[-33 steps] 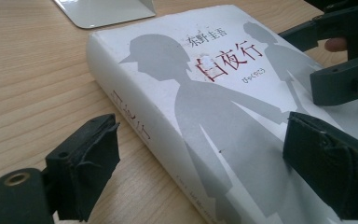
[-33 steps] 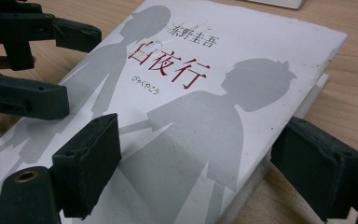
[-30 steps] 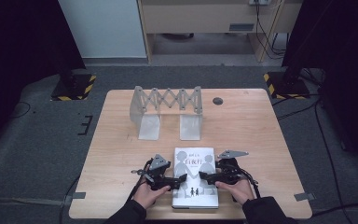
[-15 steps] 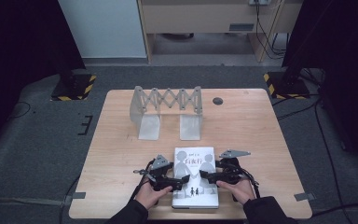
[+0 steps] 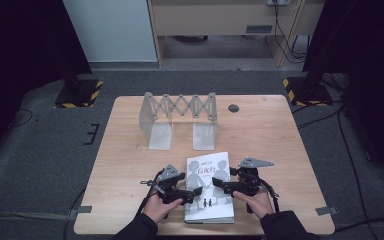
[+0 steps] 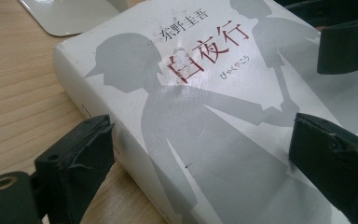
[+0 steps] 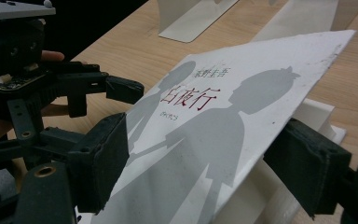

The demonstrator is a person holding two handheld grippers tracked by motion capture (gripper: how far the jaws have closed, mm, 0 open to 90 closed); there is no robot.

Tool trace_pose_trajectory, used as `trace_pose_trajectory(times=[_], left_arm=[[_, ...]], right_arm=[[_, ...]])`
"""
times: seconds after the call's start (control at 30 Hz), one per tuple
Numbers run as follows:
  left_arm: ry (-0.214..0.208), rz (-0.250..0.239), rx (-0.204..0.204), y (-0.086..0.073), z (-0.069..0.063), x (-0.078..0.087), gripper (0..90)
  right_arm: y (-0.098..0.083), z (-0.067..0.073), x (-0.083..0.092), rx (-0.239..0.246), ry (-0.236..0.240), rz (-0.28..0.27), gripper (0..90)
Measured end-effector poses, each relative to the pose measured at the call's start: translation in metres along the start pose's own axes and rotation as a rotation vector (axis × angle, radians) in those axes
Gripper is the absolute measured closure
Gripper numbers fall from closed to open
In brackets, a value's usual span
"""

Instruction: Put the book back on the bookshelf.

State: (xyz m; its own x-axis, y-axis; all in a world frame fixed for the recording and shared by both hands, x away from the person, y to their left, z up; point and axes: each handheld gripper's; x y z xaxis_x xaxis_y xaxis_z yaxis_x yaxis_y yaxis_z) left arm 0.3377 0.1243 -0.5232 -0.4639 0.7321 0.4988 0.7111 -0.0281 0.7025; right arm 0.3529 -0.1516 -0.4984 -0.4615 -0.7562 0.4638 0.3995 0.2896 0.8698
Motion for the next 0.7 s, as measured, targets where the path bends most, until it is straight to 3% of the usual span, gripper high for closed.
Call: trace_pose_trajectory(times=[0.37, 0.53, 0.7], left_arm=[[0.015, 0.012, -0.016, -0.001, 0.001, -0.001, 5.0], [0.002, 0.001, 0.015, -0.003, 0.003, 0.000, 5.2], [-0.001, 0.000, 0.020, -0.004, 0.002, 0.001, 5.7]], right_arm=[[0.002, -0.003, -0.009, -0.009, -0.025, 0.068, 22.7], [0.003, 0.001, -0.003, -0.008, -0.015, 0.058, 22.7], [0.005, 0.002, 0.004, 0.006, -0.008, 0.036, 22.2]])
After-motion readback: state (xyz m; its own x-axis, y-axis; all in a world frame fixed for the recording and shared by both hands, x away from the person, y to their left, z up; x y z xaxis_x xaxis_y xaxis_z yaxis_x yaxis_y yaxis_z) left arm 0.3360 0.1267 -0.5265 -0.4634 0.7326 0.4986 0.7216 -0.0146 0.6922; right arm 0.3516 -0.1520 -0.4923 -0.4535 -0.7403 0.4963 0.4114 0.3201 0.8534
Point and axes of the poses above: each handheld gripper's, and its own axes: x roughly backward along the jaws, y roughly out of its top, z roughly to its left, and after that the axes turned 14 degrees about x, right-handed
